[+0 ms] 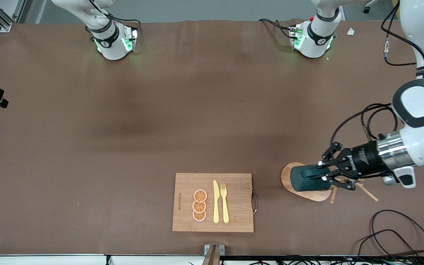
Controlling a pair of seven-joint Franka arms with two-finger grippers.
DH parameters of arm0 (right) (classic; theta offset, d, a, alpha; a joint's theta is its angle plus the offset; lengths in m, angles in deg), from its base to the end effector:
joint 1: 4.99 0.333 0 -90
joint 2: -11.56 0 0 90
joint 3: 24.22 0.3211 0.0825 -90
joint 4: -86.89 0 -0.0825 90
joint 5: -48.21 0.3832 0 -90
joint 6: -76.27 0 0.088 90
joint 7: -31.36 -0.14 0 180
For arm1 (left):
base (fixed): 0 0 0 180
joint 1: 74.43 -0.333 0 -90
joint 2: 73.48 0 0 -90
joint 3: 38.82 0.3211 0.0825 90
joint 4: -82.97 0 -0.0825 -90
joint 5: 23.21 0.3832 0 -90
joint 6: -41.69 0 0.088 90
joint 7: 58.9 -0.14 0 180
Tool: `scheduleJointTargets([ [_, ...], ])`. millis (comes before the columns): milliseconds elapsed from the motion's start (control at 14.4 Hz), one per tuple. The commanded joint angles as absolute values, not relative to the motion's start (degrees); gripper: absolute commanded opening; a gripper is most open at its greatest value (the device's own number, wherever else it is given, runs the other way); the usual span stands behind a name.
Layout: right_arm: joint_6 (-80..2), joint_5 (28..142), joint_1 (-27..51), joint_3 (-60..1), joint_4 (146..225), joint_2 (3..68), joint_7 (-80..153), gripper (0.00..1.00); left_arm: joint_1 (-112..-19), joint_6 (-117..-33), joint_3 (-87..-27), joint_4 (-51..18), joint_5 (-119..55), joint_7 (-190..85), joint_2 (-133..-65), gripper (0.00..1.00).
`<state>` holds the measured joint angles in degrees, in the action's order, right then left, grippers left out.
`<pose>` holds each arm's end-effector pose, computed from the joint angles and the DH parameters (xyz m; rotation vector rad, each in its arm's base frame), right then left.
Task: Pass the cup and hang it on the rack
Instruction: 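Lift the mug with the left gripper and carry it to the rack, then slide the mug onto a rack peg with the left gripper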
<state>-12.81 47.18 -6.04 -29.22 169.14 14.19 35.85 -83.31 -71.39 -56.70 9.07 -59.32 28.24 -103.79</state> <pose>0.5661 -0.0613 0.6333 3.1107 -0.0435 0.1107 0.7263 -0.1201 0.4700 1.6866 1.7808 -0.5728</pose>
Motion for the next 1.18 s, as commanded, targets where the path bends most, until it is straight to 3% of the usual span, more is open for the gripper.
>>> scheduleJointTargets([
  [0, -12.6, 46.8, -6.8, -28.6, 168.3, 13.8, 36.5, 1.00, -85.3, -72.0, -57.4, 8.2, -65.4, 24.1, -104.0, 0.00],
  [1115, -12.1, 47.0, -6.5, -28.4, 168.4, 13.7, 36.3, 1.00, -92.4, -66.3, -57.1, 4.2, -67.4, 13.4, -106.2, 0.00],
])
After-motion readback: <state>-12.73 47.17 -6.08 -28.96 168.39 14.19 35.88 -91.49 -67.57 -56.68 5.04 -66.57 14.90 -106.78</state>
